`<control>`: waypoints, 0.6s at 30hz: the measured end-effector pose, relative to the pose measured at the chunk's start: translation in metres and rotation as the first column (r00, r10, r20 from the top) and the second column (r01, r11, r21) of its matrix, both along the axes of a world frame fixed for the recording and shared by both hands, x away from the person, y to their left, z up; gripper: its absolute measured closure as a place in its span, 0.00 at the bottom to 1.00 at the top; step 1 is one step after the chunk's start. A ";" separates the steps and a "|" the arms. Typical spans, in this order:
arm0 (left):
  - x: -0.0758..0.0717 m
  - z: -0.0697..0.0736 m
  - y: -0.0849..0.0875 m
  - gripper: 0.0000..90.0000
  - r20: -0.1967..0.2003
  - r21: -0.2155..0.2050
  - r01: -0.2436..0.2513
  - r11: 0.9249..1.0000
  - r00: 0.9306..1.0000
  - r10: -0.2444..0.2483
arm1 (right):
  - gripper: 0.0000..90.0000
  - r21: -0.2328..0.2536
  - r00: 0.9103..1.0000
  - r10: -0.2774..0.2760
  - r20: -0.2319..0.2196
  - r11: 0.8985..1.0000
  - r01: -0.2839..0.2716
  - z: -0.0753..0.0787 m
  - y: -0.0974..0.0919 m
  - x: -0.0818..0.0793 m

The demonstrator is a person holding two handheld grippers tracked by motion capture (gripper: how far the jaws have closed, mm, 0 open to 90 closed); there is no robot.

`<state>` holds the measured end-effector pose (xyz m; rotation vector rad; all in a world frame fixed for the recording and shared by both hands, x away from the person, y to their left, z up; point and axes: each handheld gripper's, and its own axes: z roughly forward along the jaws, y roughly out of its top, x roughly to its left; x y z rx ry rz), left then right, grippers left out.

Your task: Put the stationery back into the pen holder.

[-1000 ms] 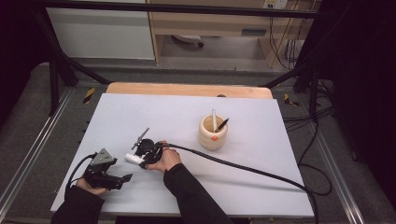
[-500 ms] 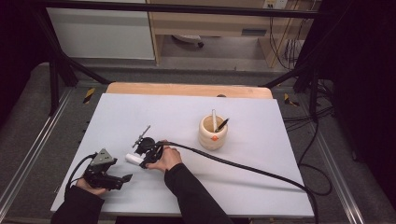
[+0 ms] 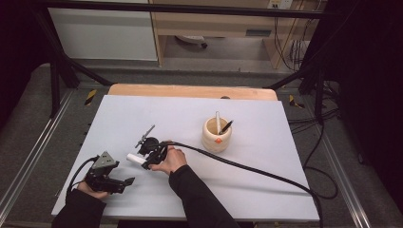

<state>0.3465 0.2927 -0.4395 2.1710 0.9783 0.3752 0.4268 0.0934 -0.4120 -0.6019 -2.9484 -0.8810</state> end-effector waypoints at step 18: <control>0.000 0.000 0.000 0.11 -0.003 0.001 -0.002 1.000 1.000 0.002 | 0.80 -0.041 0.997 -0.064 0.038 0.997 0.065 -0.017 -0.066 -0.010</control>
